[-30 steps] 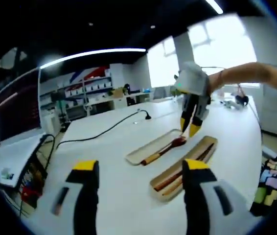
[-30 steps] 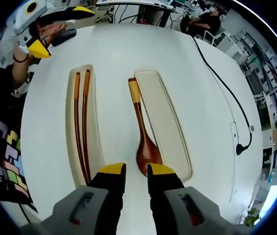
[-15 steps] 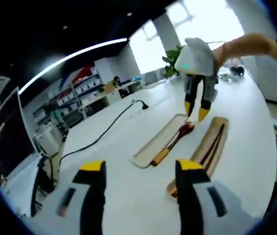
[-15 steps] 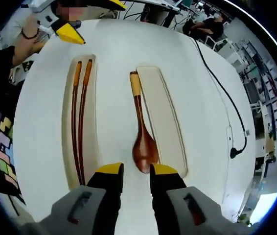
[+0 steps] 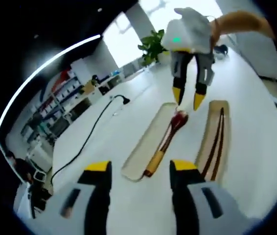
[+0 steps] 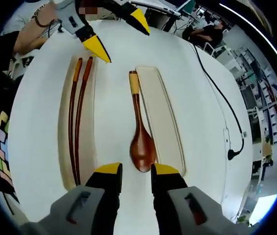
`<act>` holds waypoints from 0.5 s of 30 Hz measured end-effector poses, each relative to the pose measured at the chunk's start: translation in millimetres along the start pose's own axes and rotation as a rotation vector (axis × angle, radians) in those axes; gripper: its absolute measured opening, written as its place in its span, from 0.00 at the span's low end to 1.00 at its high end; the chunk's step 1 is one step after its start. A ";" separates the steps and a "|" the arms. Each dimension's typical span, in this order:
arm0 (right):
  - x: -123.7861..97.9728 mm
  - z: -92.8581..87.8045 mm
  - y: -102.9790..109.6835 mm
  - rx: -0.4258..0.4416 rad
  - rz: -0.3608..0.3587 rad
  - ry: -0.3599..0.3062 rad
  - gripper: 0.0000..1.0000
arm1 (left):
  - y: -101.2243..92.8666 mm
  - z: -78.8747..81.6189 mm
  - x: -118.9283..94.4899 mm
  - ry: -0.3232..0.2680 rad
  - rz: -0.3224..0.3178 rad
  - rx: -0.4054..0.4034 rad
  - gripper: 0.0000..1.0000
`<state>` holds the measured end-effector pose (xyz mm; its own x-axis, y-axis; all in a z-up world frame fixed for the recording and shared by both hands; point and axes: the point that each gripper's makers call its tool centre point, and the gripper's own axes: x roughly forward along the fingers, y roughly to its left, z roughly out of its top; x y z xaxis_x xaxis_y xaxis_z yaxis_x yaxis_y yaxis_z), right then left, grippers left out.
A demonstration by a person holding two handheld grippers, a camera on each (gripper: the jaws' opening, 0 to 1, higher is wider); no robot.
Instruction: Arrange the utensils inside the cutlery case until each visible utensil rests in its matching compartment.
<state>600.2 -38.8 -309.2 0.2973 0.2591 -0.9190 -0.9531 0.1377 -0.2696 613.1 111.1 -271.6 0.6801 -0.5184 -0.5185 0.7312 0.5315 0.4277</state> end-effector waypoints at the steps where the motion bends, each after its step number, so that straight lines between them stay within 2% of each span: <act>1: 0.1 -1.4 -0.7 -0.001 -0.005 0.001 0.24 | -0.7 -1.6 3.5 0.011 -0.008 0.007 0.50; 6: 1.5 -6.8 -2.0 -0.035 -0.030 0.009 0.24 | -6.1 -4.9 13.2 0.033 -0.051 0.012 0.40; 9: 1.7 -6.7 -3.0 -0.040 -0.036 0.007 0.24 | -13.1 -7.8 17.0 0.053 -0.089 0.030 0.39; 13: 2.7 -2.7 -3.1 -0.050 -0.047 -0.007 0.23 | -21.0 -11.8 24.2 0.076 -0.110 0.102 0.38; 15: 2.2 0.2 -2.6 -0.062 -0.050 -0.014 0.23 | -26.5 -12.2 26.8 0.077 -0.127 0.116 0.31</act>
<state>603.3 -38.4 -310.5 0.3447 0.2666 -0.9001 -0.9387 0.0911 -0.3325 611.3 91.3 -305.9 0.5793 -0.5209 -0.6269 0.8150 0.3820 0.4357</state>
